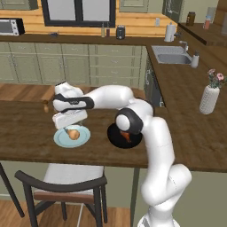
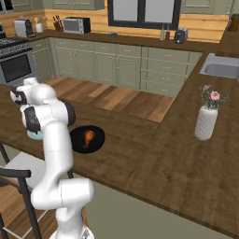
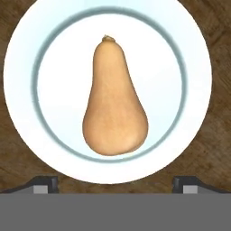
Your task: Pick the chicken drumstick and squash from their plates and place them in the bowl. Then put the bowl in the fridge.
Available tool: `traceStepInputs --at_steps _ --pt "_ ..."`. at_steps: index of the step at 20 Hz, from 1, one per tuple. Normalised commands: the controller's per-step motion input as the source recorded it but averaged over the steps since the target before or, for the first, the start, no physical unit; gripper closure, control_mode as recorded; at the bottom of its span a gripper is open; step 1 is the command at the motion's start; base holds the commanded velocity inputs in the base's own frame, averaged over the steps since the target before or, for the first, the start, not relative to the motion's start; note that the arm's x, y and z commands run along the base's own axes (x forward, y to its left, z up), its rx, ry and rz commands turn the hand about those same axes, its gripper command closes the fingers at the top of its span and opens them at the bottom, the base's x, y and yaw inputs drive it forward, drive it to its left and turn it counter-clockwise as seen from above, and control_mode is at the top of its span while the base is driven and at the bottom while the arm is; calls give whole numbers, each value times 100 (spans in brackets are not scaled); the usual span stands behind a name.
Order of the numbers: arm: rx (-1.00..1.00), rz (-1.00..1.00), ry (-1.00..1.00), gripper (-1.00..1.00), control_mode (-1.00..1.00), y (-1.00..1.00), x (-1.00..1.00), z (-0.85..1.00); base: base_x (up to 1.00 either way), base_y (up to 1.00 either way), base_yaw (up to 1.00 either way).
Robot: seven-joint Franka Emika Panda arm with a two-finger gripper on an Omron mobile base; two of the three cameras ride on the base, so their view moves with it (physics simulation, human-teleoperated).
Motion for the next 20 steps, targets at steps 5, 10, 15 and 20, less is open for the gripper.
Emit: traceStepInputs --at_steps 5,10,15,20 --pt "0 0 1 -100 -100 5 1 -9 0 0 0" --pt "0 1 -1 -100 -100 3 19 -5 0 0 0" --pt "0 3 -6 -100 -100 0 4 -21 0 0 0" --pt "0 0 -8 -100 -100 0 9 -22 0 0 0"
